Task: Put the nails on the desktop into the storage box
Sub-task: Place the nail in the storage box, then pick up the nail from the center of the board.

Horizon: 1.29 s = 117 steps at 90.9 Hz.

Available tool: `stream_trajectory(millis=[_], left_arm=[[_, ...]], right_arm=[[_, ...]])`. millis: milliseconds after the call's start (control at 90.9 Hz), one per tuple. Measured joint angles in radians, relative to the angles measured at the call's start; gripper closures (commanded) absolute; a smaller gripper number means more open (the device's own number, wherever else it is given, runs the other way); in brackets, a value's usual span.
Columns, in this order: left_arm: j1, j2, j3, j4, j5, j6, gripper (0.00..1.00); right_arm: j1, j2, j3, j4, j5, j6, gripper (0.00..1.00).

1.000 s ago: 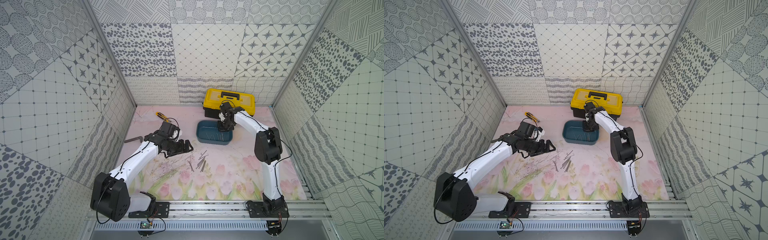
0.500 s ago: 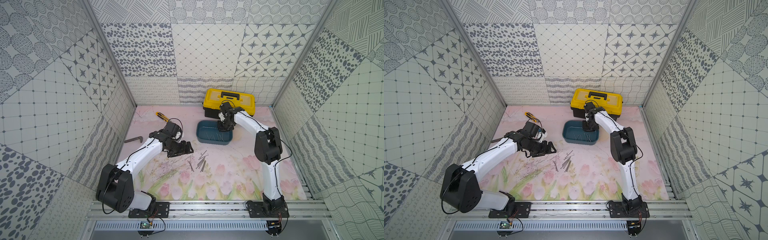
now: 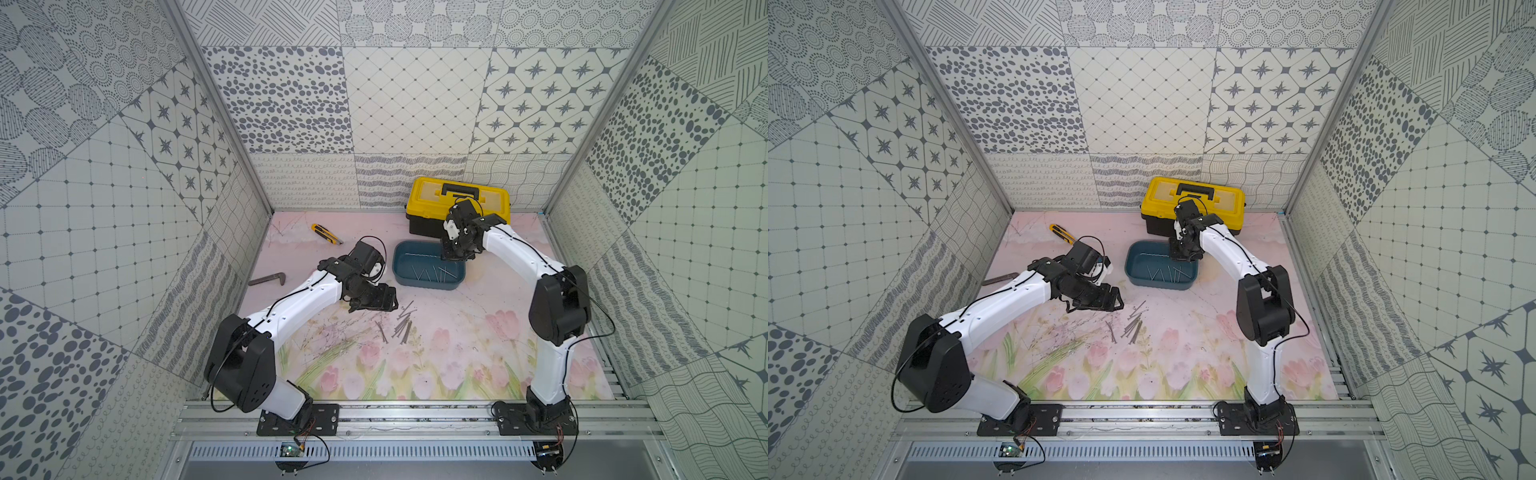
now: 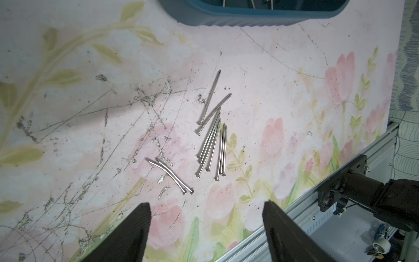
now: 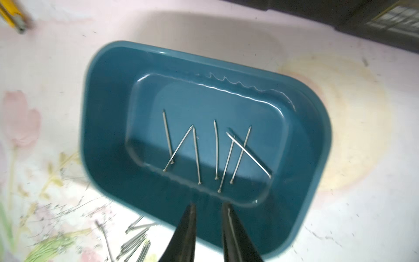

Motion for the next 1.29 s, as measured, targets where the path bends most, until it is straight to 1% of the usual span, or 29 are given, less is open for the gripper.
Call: stream_trajectory(millis=[121,209,297,462,517,649,858,1167,1288], left_arm=[[-0.048,0.065,0.036,0.003,-0.041,0.047,0.27],[-0.074,0.116,0.067,0.006,-0.068,0.079,0.29],[-0.090,0.166,0.094,0.013,-0.091,0.106,0.29],[-0.117,0.262,0.146,0.026,-0.129,0.158,0.35],[-0.130,0.294,0.161,0.026,-0.142,0.176,0.38],[-0.157,0.350,0.185,0.031,-0.183,0.208,0.45],[-0.171,0.395,0.196,0.050,-0.230,0.229,0.48],[-0.175,0.437,0.214,0.066,-0.274,0.238,0.57],[-0.175,0.453,0.225,0.071,-0.290,0.238,0.58]], right_arm=[[0.000,-0.208,-0.110,0.045,-0.026,0.052,0.73],[0.000,-0.320,-0.184,0.067,-0.045,0.089,0.73],[0.000,-0.402,-0.257,0.078,-0.053,0.124,0.72],[0.000,-0.525,-0.357,0.076,-0.045,0.180,0.72],[0.000,-0.555,-0.370,0.077,-0.042,0.193,0.72],[0.000,-0.592,-0.378,0.078,-0.042,0.217,0.72],[0.000,-0.593,-0.390,0.084,-0.059,0.243,0.72],[0.000,-0.592,-0.391,0.085,-0.081,0.252,0.72],[0.000,-0.592,-0.391,0.085,-0.087,0.259,0.72]])
